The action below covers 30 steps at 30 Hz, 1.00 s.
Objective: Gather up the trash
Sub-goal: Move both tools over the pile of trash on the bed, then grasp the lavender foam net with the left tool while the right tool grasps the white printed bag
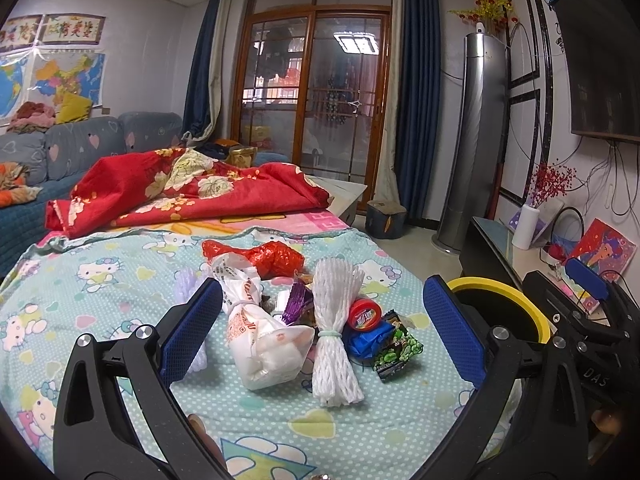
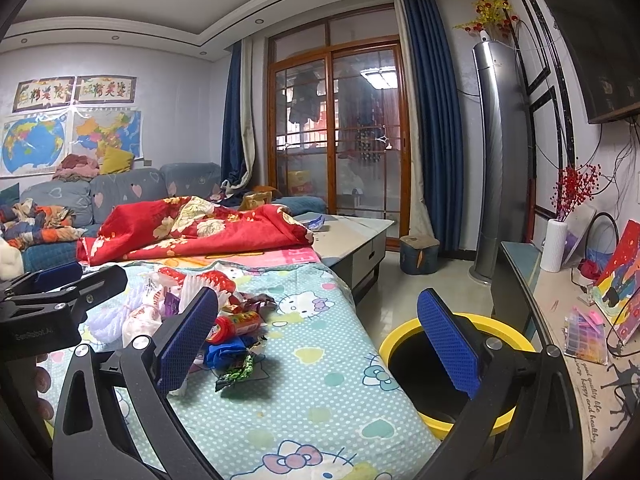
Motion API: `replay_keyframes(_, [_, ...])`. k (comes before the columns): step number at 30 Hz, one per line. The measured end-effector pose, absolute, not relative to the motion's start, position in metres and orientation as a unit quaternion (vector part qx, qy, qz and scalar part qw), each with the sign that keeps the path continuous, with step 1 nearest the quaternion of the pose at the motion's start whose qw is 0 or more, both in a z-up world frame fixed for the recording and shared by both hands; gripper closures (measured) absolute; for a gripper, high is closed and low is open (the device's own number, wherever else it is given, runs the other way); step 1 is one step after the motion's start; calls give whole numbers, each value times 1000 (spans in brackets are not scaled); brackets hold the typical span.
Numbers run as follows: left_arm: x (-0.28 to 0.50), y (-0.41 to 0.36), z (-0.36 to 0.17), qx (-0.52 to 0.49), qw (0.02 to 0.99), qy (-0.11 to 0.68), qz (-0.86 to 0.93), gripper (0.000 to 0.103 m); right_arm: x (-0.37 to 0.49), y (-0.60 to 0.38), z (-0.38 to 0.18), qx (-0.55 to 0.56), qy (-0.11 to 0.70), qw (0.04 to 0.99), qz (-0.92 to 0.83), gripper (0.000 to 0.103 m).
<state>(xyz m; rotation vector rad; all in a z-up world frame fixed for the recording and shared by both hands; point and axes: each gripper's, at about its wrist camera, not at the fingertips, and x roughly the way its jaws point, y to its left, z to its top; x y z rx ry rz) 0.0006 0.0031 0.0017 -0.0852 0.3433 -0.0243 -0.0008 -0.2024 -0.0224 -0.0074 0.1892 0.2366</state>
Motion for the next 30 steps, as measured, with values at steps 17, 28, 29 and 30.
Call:
replay_keyframes(17, [11,38,4,-61,981,180,43,11,9,-165,-11,-29,123,974,187,6])
replay_keyframes(28, [16,85,17,-86,974,177,112,11,13,-116,-5,-48,149,951,265,6])
replay_keyframes(29, [17,90,17,-89,973,179,117,11,13,-109,-5,-53,155,947,275,6])
replay_keyframes(30, [18,96,17,-93,971,181,124,11,13,-105,-5,-55,159,945,280,6])
